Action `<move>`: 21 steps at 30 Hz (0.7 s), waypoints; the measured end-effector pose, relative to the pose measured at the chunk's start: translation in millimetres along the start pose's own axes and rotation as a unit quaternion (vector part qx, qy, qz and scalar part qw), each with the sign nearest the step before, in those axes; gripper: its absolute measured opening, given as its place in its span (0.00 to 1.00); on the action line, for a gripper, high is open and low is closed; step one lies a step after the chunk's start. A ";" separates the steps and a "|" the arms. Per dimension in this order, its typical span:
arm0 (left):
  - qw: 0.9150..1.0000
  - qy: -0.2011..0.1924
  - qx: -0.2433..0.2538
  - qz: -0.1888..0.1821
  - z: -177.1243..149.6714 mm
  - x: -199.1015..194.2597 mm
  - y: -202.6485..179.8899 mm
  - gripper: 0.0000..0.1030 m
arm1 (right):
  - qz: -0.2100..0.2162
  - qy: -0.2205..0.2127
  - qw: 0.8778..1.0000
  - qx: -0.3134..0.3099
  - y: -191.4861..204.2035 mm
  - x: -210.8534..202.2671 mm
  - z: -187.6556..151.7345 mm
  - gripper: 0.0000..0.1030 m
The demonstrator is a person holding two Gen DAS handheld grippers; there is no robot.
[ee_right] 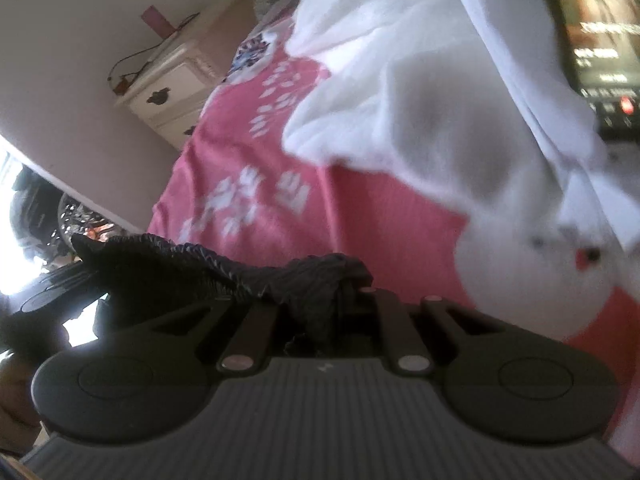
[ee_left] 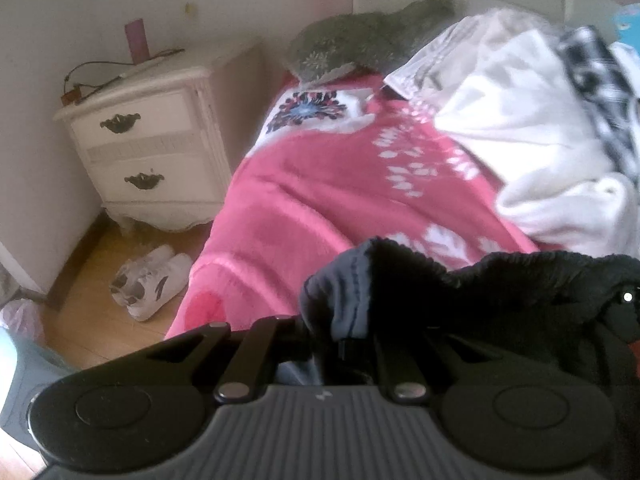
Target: Fold clothes
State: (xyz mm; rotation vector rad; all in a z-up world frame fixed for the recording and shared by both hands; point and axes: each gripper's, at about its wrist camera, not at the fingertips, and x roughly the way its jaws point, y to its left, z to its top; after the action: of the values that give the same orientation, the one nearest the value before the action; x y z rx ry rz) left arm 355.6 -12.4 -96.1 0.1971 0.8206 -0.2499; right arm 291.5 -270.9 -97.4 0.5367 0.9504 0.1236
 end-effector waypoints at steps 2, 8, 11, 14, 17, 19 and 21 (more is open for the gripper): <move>1.000 0.009 -0.005 -0.011 3.8 17.0 0.5 0.12 | -0.010 -0.007 1.000 -0.013 -0.1 9.0 6.6 0.05; 0.997 0.035 -0.050 -0.042 7.1 31.7 17.4 0.42 | -0.020 0.005 0.999 -0.047 -5.6 29.4 12.0 0.10; 0.994 0.034 -0.088 -0.062 14.6 19.8 36.3 0.53 | -0.043 0.010 0.996 -0.073 3.5 19.5 16.2 0.26; 0.992 0.025 -0.103 -0.065 22.7 2.1 50.2 0.57 | -0.080 0.002 0.991 -0.111 19.4 0.5 21.1 0.50; 0.992 0.013 -0.111 -0.062 27.3 -13.4 59.8 0.60 | -0.107 -0.017 0.982 -0.153 37.5 -23.3 26.1 0.61; 0.989 0.017 -0.129 -0.074 29.1 -16.2 68.2 0.60 | -0.125 -0.029 0.975 -0.181 49.6 -39.2 29.5 0.64; 0.981 0.035 -0.158 -0.106 28.9 -11.6 76.9 0.61 | -0.125 -0.039 0.970 -0.204 62.4 -49.2 37.7 0.69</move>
State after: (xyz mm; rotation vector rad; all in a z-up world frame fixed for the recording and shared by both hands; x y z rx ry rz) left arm 390.7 54.7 -62.4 -0.1812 0.9406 -0.3102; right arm 301.0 -247.7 -13.1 0.0405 0.8772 0.0667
